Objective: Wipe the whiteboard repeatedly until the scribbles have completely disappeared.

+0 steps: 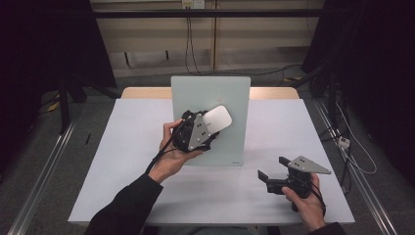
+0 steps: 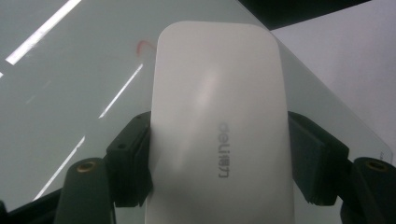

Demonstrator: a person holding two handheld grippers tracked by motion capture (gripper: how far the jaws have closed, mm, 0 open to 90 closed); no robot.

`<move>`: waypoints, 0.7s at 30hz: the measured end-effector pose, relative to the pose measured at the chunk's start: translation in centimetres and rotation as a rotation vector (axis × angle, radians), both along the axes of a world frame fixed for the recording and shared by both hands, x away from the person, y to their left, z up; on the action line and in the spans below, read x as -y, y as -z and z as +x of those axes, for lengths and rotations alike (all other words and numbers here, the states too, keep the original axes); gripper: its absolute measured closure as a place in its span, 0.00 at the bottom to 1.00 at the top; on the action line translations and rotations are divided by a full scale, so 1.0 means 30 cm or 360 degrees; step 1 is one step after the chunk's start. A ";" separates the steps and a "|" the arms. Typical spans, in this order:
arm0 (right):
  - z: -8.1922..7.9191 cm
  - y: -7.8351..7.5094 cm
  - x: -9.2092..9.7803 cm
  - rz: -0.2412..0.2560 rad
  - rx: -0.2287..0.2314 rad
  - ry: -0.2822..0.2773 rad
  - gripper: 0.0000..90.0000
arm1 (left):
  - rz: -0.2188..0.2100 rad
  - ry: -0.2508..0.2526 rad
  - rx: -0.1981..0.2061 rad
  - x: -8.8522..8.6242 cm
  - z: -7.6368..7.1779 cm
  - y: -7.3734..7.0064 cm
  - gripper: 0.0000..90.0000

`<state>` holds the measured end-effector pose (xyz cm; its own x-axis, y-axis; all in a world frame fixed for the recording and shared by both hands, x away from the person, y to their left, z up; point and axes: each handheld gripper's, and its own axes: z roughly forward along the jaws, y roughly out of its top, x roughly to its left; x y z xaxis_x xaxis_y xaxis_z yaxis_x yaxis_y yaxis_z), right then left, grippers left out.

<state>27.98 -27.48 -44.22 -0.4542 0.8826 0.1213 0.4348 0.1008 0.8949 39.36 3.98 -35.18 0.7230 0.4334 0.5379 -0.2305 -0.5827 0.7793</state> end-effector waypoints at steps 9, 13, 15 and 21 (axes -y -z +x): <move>0.000 0.000 0.001 0.0001 0.0000 -0.0001 0.05 | -0.0088 -0.0056 0.0018 -0.034 0.052 -0.105 0.35; -0.001 -0.001 -0.001 -0.0002 -0.0002 -0.0004 0.05 | -0.0135 -0.0065 -0.0004 -0.046 0.068 -0.135 0.35; -0.001 0.000 0.000 0.0000 0.0000 -0.0006 0.05 | -0.0106 -0.0064 0.0026 -0.043 0.067 -0.132 0.35; -0.002 -0.001 -0.001 -0.0002 -0.0001 -0.0004 0.05 | -0.0058 -0.0042 0.0027 -0.022 0.051 -0.101 0.35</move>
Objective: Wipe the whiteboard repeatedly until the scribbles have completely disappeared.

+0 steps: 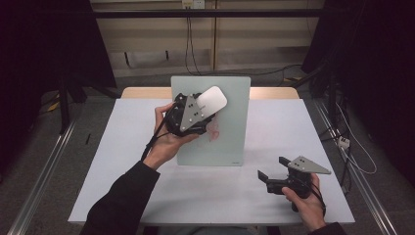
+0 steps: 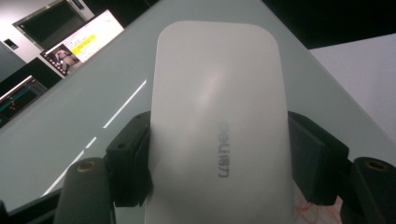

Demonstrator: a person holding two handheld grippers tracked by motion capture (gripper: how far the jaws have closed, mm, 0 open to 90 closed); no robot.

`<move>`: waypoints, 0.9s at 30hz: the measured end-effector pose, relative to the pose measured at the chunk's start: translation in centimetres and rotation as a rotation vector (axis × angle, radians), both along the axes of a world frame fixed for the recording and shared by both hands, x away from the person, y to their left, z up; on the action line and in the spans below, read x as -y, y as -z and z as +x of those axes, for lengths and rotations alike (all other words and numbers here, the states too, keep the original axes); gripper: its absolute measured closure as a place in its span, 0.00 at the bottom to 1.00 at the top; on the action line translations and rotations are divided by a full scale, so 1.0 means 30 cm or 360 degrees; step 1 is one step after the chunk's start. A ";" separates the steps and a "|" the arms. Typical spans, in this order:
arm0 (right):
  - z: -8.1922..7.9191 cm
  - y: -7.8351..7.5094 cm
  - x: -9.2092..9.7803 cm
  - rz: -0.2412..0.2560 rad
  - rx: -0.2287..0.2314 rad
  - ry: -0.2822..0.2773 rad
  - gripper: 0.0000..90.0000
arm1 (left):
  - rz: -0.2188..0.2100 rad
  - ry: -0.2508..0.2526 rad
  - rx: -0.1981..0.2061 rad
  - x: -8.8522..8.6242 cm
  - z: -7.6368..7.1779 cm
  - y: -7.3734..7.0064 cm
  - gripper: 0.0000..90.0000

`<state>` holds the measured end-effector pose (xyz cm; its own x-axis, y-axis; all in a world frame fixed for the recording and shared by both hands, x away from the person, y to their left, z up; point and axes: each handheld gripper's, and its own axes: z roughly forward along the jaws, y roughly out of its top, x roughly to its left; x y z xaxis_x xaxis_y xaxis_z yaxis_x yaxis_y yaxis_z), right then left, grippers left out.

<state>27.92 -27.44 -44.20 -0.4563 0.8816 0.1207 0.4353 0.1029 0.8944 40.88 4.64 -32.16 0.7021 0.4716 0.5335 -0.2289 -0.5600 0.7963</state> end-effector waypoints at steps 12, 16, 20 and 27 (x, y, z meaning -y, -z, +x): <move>0.000 0.000 0.001 -0.0002 0.0005 -0.0001 0.05 | 0.0184 0.0140 -0.0074 0.068 -0.069 0.143 0.35; 0.000 0.000 0.000 -0.0004 0.0001 0.0000 0.05 | 0.0156 0.0150 -0.0114 0.065 -0.058 0.131 0.35; 0.001 0.000 0.002 -0.0002 0.0005 -0.0002 0.05 | 0.0125 0.0121 -0.0101 0.058 -0.044 0.096 0.35; 0.000 0.000 0.003 0.0000 0.0006 -0.0003 0.05 | 0.0057 0.0055 -0.0059 0.022 -0.007 0.018 0.35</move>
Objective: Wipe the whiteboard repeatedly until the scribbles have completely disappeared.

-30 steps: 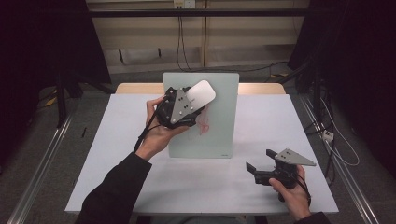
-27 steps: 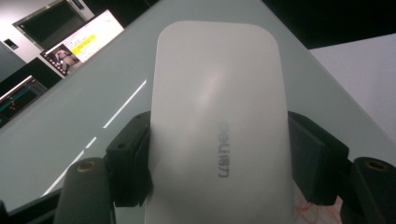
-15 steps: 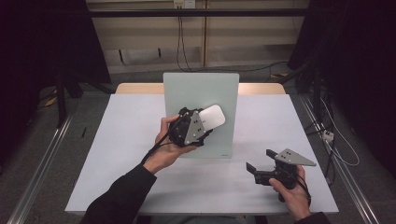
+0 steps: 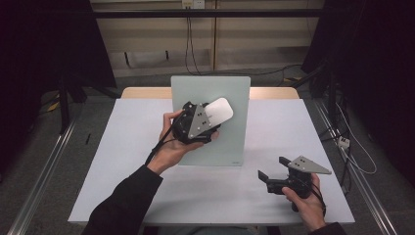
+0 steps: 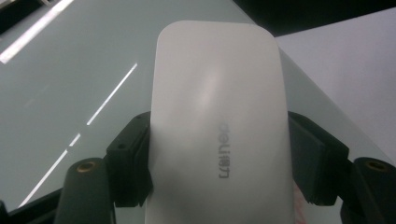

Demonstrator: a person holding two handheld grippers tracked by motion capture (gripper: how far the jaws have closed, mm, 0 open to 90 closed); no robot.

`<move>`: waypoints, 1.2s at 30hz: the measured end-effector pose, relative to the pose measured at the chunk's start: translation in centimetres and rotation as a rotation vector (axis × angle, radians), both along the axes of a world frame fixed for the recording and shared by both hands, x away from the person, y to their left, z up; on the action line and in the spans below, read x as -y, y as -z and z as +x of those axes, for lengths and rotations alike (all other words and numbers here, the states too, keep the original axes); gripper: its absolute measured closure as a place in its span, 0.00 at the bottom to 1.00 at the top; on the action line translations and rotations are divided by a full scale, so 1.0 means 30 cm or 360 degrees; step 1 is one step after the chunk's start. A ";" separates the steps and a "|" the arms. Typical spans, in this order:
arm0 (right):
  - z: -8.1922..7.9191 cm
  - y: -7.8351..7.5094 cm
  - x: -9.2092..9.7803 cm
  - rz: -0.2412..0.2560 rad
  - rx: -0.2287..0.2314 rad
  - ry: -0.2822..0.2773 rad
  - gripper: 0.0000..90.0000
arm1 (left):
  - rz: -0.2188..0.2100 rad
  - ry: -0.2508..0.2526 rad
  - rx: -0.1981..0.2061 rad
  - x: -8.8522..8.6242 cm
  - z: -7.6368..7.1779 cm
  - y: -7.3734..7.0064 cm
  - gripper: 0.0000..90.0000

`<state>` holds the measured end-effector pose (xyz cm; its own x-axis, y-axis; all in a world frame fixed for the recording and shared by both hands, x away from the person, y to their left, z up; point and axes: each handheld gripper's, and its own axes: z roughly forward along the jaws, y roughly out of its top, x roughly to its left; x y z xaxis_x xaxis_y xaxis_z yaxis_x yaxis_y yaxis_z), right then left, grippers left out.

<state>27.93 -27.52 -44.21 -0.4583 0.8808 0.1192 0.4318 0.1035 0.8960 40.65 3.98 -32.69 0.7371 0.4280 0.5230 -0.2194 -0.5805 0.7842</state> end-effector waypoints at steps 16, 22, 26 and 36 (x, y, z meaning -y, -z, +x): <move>-0.001 0.000 -0.002 -0.0004 -0.0002 0.0002 0.05 | 0.0085 0.0039 -0.0011 0.003 -0.031 0.070 0.35; 0.000 0.000 -0.002 -0.0004 -0.0001 0.0005 0.05 | 0.0177 0.0089 -0.0048 0.018 -0.067 0.147 0.34; -0.001 0.000 -0.004 -0.0002 -0.0003 0.0003 0.05 | 0.0203 0.0100 -0.0062 0.020 -0.069 0.154 0.34; 0.000 0.000 -0.003 0.0000 -0.0006 0.0003 0.05 | 0.0143 0.0063 -0.0036 -0.004 -0.020 0.051 0.34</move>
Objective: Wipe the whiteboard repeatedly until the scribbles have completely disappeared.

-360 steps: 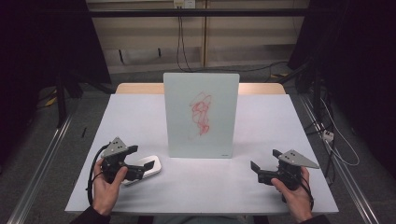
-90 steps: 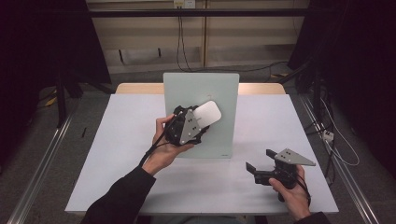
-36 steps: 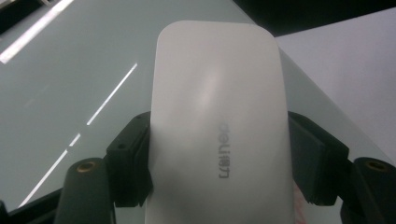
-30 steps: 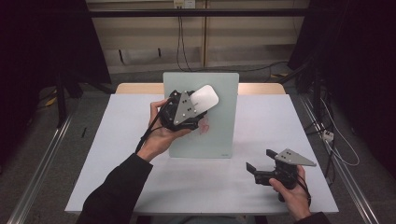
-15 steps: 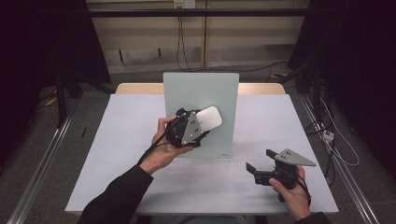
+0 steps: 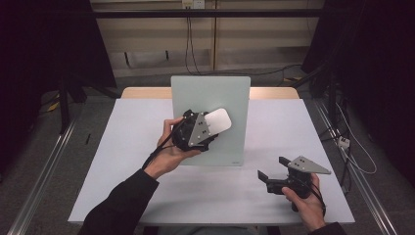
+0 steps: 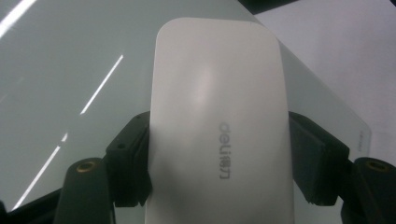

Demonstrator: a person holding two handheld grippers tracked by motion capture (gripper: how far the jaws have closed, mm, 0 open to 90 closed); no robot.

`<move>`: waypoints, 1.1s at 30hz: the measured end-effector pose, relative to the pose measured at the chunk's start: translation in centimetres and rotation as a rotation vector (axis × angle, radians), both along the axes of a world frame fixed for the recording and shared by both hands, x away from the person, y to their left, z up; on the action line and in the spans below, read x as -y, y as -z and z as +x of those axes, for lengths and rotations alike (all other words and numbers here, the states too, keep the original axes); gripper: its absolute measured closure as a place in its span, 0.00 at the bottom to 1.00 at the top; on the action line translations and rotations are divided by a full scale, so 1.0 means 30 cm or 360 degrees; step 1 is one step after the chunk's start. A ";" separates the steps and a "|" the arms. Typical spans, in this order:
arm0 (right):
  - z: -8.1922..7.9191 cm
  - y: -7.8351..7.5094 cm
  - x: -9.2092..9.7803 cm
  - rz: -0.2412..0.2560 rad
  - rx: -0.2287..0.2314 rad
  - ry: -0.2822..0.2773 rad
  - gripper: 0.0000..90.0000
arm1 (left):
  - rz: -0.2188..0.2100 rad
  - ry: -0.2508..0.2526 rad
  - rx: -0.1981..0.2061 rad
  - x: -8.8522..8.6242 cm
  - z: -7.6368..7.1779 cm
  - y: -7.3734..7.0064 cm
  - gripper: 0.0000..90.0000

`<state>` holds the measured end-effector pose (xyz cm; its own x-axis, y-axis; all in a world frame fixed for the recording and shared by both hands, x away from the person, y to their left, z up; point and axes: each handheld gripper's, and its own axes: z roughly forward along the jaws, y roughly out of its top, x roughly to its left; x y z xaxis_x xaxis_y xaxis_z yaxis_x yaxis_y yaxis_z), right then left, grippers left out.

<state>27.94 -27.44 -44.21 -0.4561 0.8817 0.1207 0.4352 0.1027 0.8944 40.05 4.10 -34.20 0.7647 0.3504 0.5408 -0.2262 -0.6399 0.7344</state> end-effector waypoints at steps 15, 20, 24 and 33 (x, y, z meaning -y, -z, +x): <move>-0.001 0.000 0.000 -0.0004 0.0002 -0.0001 0.05 | -0.0038 -0.0010 -0.0008 -0.014 0.003 0.005 0.34; 0.000 0.000 -0.001 -0.0003 0.0002 0.0001 0.05 | -0.0011 0.0036 -0.0052 -0.001 -0.020 0.064 0.34; 0.000 0.000 -0.001 -0.0002 0.0000 0.0002 0.05 | 0.0069 0.0062 -0.0072 0.017 -0.043 0.107 0.34; 0.000 0.000 0.000 -0.0001 0.0000 0.0002 0.05 | 0.0000 0.0017 -0.0082 -0.003 -0.021 0.058 0.34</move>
